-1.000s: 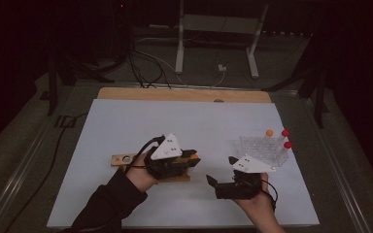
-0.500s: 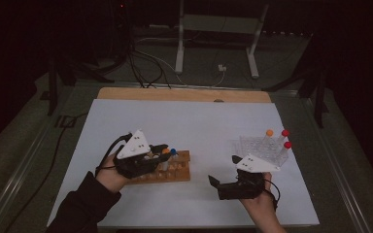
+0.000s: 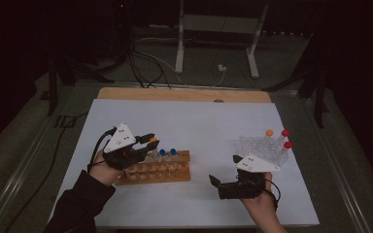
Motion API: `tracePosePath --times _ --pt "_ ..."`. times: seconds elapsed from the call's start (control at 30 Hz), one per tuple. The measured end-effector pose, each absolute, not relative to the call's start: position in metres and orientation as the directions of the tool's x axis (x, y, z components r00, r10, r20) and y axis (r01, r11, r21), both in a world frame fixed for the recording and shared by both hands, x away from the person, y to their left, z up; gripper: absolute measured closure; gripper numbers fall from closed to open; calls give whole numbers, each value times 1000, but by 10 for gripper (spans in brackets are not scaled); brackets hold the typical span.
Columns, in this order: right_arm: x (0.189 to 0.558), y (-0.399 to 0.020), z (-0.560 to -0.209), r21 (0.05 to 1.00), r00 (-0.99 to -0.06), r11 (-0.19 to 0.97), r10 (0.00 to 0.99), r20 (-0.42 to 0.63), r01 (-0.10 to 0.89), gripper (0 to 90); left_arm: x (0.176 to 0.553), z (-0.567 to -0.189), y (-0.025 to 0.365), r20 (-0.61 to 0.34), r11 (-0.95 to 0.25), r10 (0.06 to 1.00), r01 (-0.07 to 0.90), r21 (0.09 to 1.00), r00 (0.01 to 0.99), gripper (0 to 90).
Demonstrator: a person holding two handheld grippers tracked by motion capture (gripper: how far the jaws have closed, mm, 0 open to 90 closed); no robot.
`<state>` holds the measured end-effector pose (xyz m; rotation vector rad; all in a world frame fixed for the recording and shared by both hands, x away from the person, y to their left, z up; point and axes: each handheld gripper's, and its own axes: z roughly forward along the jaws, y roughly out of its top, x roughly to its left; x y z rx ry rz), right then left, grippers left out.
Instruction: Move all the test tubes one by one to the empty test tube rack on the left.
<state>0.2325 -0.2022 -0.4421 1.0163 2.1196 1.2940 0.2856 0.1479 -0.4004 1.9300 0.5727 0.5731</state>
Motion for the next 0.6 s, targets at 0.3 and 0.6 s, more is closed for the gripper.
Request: tracePosePath --times 0.3,0.6 --pt "233 -204 -442 890 -629 287 778 -1 353 0 294 -427 150 89 -393 617 208 896 782 720" --pt "233 -204 -442 889 -632 290 775 -1 354 0 299 -445 149 58 -393 623 248 885 780 719"
